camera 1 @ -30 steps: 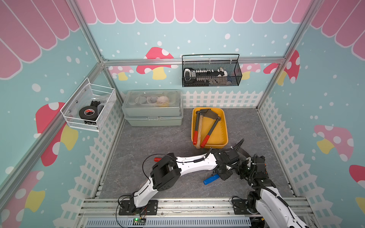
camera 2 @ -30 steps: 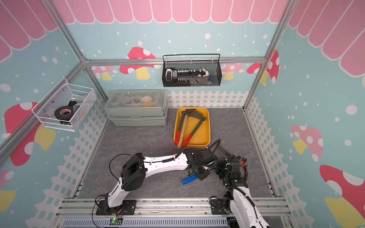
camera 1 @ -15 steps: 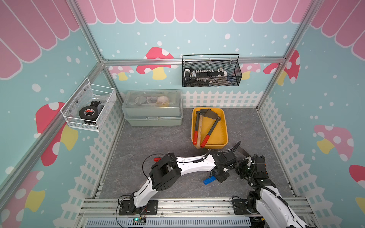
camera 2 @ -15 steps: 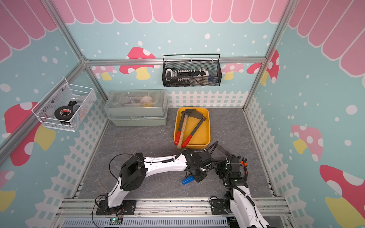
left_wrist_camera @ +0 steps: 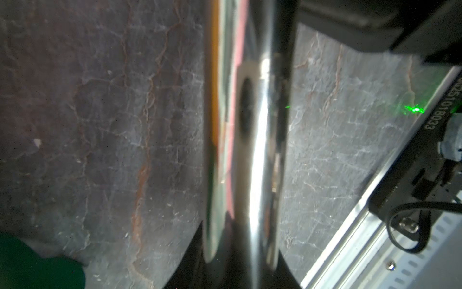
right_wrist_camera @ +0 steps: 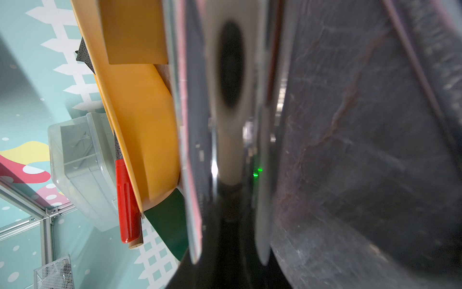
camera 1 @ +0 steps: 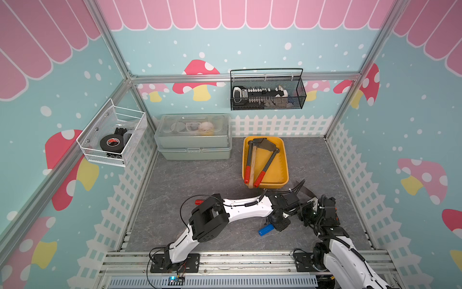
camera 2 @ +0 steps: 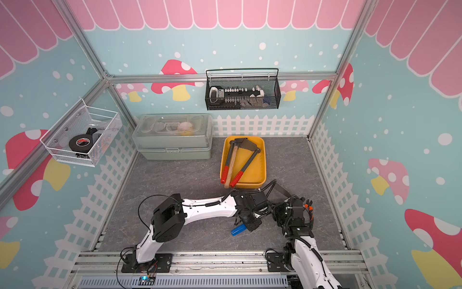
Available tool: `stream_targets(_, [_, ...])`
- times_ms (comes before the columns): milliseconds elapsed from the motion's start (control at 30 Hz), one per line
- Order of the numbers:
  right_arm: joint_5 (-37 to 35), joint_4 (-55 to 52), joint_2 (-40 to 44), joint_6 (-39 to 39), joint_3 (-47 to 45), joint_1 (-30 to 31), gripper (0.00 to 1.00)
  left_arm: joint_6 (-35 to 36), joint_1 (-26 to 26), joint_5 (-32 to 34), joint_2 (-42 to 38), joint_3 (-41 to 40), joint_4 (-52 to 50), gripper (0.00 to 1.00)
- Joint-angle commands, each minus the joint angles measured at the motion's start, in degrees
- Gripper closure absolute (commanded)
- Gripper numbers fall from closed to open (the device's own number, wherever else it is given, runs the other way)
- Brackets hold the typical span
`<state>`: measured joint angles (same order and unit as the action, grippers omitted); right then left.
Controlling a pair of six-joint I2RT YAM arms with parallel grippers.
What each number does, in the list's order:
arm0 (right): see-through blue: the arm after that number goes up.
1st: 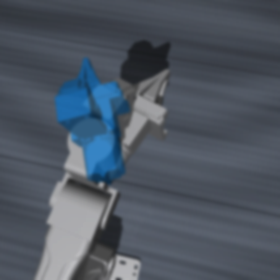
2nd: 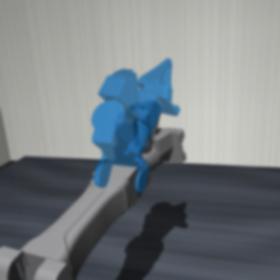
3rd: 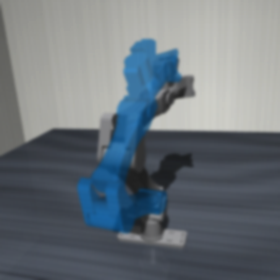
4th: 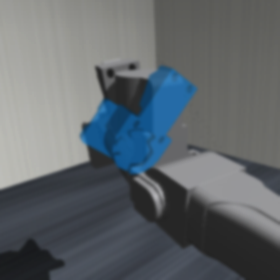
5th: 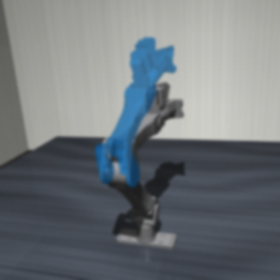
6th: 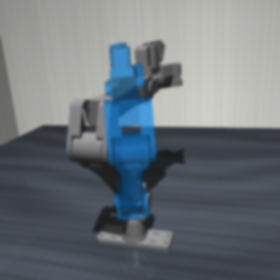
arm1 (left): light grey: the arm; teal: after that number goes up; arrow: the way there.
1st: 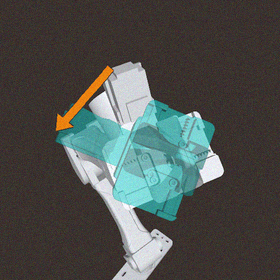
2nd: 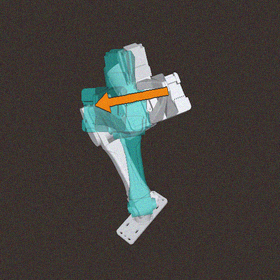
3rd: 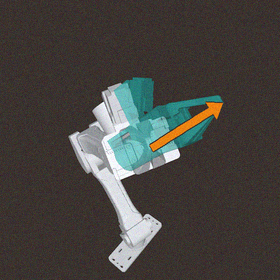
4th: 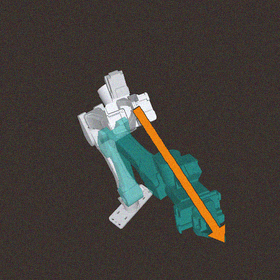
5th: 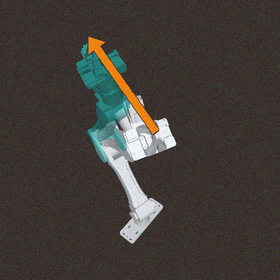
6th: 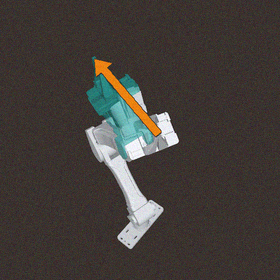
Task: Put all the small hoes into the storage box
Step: Pick up the hoe from the center of the board.
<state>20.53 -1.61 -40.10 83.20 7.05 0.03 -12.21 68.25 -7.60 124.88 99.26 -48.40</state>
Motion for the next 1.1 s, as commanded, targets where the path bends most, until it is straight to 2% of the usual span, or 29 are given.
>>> stream_targets(0, [-0.7,4.3,2.0,1.9,1.8,0.0,0.86,-1.8,-0.5,1.1,-2.9,0.0,-0.2,1.00])
stream_targets(300, [-2.1,2.4,5.5,0.9,1.0,0.0,0.70,-0.3,-0.4,4.0,-4.0,1.1,-0.2,1.00])
stream_targets(600, [-1.8,2.7,5.2,-0.5,2.1,0.0,0.46,1.4,-0.5,6.9,-4.4,3.0,-0.7,1.00])
stream_targets(800, [-2.2,-0.5,6.0,-2.0,3.7,-0.1,0.36,2.9,-0.5,8.4,-5.1,3.3,-1.2,1.00])
stream_targets(1067, [-4.7,-5.2,10.1,-1.6,3.2,-0.1,0.32,4.4,-0.4,10.1,-6.5,3.9,-1.2,1.00])
